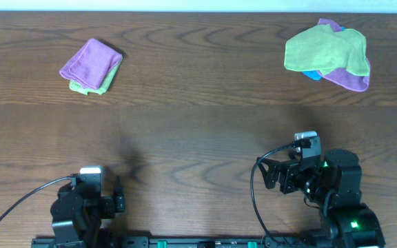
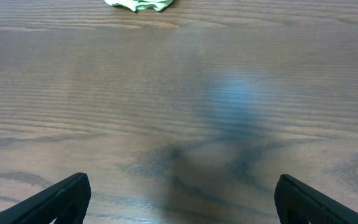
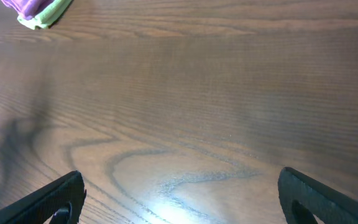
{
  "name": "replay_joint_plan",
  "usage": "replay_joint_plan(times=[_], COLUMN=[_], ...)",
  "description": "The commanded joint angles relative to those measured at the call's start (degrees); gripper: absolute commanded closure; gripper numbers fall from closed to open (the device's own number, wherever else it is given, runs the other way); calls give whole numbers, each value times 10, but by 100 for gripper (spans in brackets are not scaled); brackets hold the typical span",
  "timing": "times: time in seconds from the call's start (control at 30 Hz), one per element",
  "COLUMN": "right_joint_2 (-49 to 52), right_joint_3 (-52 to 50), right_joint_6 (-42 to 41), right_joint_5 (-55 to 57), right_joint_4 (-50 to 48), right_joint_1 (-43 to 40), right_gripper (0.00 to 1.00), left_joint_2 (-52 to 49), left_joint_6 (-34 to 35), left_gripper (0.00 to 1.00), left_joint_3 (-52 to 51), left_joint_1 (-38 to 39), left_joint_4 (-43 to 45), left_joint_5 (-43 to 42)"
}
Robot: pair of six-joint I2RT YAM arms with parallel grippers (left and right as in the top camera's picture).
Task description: Fold the cloth
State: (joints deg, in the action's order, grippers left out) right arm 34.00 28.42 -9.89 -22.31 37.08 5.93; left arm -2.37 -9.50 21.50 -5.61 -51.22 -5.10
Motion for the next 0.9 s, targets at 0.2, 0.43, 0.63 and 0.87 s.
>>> replay_joint_plan(times=[0.2,0.43,0.63,0.87], right_joint_2=[-2,-2,-2,-2], right_joint_3=[-1,-1,-1,-1], right_joint_6=[-4,-4,-4,-4], right_joint_5=[-4,-4,-4,-4], right_joint_4=[0,0,0,0], right_joint_1=[-4,-4,-4,-4], right_gripper=[1,1,1,1], left_joint_2=[22,22,22,22], left_joint_6=[-1,69,89,89], left_gripper=[5,5,4,5], left_joint_3=[-19,-52,-76,-76], left_joint_1=[27,43,43,43], left_joint_4=[-1,-4,-4,-4], left_joint_5=[9,24,26,53])
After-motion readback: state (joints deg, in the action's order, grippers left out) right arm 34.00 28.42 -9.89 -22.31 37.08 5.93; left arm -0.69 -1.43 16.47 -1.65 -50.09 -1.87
